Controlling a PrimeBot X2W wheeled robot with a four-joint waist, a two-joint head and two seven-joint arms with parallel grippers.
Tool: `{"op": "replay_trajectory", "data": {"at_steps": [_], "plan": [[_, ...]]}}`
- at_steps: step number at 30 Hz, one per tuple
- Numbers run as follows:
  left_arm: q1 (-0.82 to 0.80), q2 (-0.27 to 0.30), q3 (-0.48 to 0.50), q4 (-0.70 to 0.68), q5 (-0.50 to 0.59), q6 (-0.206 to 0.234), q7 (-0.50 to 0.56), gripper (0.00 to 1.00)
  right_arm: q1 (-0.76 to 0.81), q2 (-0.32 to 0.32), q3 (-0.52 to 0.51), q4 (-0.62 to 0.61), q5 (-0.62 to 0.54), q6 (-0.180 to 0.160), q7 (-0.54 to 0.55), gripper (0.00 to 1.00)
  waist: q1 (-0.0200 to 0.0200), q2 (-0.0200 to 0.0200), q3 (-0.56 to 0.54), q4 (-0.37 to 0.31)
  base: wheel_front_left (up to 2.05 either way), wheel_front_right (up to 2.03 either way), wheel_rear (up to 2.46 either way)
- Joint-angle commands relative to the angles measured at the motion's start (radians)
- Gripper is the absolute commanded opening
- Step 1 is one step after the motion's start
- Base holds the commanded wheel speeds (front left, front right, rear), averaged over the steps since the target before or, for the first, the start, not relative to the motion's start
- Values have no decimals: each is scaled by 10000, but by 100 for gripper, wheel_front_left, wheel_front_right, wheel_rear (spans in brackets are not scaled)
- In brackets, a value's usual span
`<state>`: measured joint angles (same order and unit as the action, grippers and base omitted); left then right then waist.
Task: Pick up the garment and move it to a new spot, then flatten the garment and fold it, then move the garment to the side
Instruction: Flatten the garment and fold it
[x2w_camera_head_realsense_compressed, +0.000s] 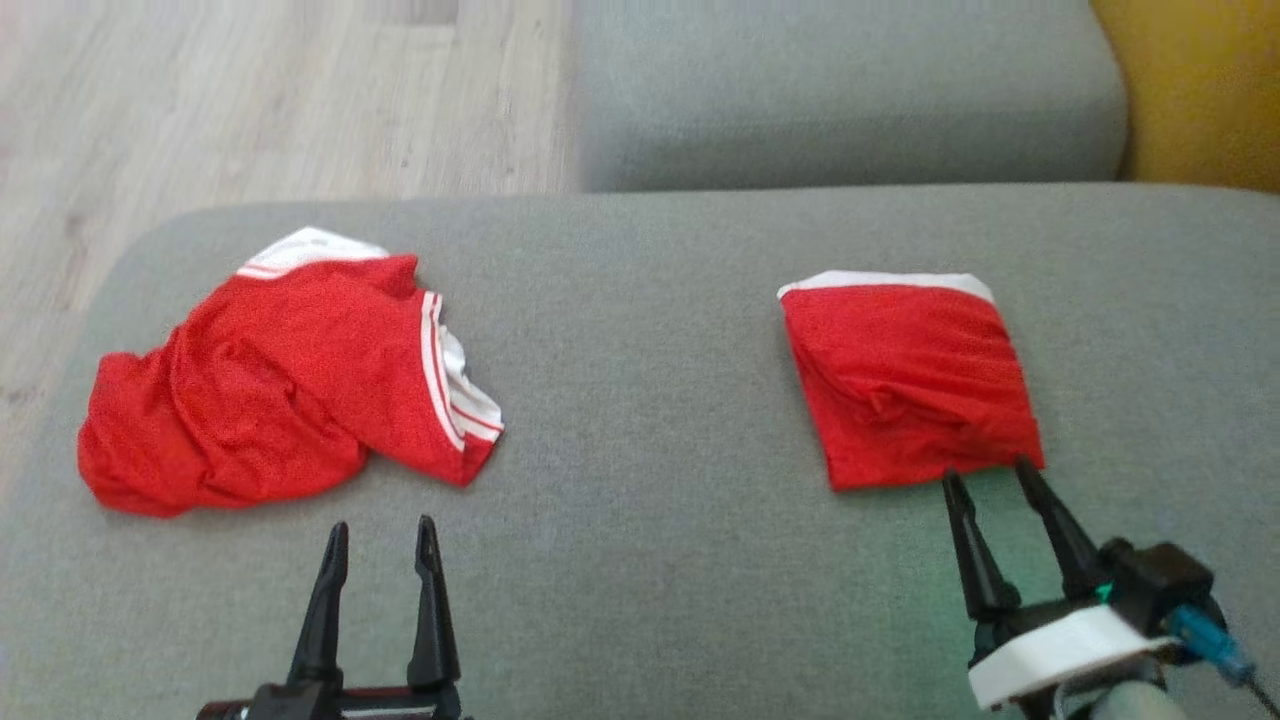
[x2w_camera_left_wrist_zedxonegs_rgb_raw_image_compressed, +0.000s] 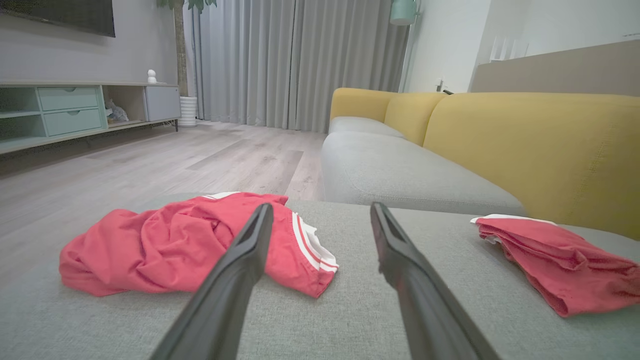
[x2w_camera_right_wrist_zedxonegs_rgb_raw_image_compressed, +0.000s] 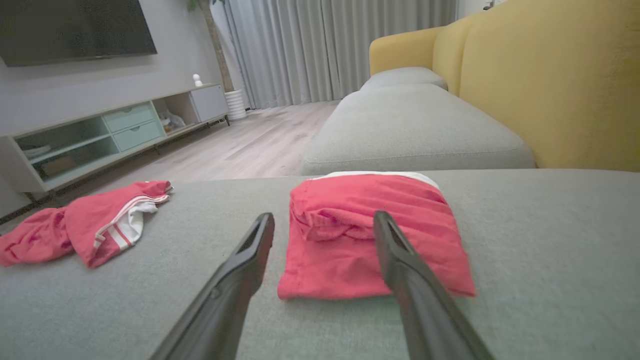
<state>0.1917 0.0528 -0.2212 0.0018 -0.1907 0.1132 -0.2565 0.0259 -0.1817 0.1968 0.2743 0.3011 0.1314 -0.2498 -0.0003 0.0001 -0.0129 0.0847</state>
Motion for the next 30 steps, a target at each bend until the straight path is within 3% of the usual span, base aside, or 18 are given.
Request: {"op": "replay_trajectory", "data": {"at_steps": [1, 12, 19, 20, 21, 25, 30], "plan": [[-422, -26, 355, -290, 100, -36, -53, 100, -292, -29, 78, -247, -129, -7, -118, 100, 3, -1, -130, -13, 0, 0, 0], [-561, -26, -27, -230, 231, -189, -53, 100, -1449, -14, 338, 1362, -1260, -7, -119, 100, 3, -1, -61, 468, 0, 0, 0], [-831, -26, -359, -305, 339, -243, -53, 100, -2760, -216, 463, 2483, -756, -7, -119, 100, 3, -1, 456, 907, 0, 0, 0], [-890, -26, -409, -313, 346, -247, -53, 100, -2952, -299, 470, 2575, -687, -7, -119, 41, 3, -1, 562, 963, 0, 0, 0], [-951, -26, -456, -310, 344, -247, -53, 100, -3131, -395, 445, 2682, -649, -7, -119, 0, 3, -1, 663, 1020, 0, 0, 0], [-1187, -26, -645, -297, 250, -180, -53, 100, -3746, -766, 490, 3295, -676, -7, -120, 0, 3, -1, 1056, 1209, 0, 0, 0], [-1429, -26, -864, -228, 86, -88, -53, 100, -4118, -914, 1307, 4347, -572, -7, -120, 0, 3, -1, 1384, 1409, 0, 0, 0]]}}
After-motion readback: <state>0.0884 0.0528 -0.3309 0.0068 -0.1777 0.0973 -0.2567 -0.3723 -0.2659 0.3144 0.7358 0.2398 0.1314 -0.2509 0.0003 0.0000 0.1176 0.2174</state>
